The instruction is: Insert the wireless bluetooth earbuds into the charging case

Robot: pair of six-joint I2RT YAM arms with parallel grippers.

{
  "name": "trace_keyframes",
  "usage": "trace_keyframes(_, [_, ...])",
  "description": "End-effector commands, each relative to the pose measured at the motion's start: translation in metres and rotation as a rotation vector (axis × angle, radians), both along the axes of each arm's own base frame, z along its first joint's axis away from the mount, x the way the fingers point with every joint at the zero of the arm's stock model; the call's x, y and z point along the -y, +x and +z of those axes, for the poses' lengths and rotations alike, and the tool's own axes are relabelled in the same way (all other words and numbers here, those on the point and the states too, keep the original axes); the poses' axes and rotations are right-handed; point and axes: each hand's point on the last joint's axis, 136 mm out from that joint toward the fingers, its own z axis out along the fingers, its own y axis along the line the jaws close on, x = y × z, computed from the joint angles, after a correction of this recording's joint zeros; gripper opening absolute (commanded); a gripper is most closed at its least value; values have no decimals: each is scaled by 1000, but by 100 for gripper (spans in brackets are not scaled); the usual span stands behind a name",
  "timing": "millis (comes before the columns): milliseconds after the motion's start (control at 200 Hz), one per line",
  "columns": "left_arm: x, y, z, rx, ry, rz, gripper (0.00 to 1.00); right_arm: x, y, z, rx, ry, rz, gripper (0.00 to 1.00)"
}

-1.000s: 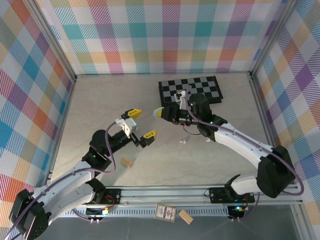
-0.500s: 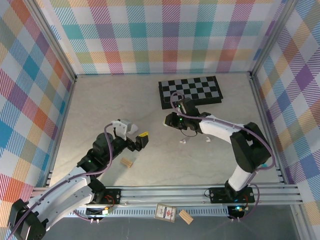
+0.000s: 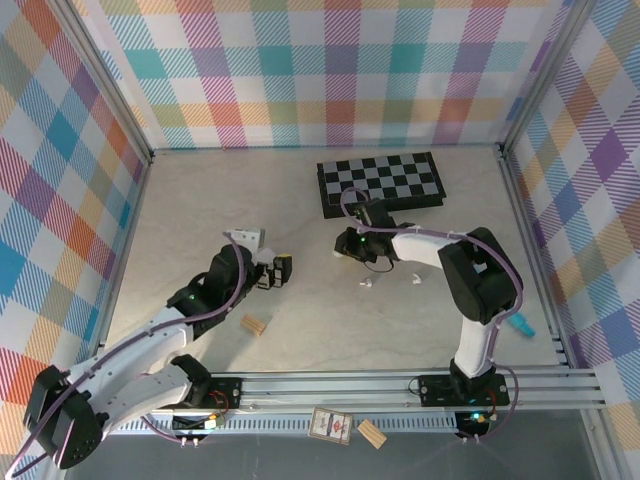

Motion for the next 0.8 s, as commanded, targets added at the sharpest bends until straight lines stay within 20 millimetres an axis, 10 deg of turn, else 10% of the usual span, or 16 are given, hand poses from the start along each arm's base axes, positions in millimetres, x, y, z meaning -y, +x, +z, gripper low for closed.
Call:
trace_keyframes(0, [-9, 6, -8, -92, 99, 17, 98, 7, 4, 13, 46, -38, 19, 51])
trace_keyframes(485, [-22, 49, -69, -397, 432, -20, 91, 22, -50, 126, 272, -13, 228, 79])
trace_keyframes(795, [-31, 64, -110, -599, 465, -71, 87, 35, -69, 143, 309, -3, 214, 79])
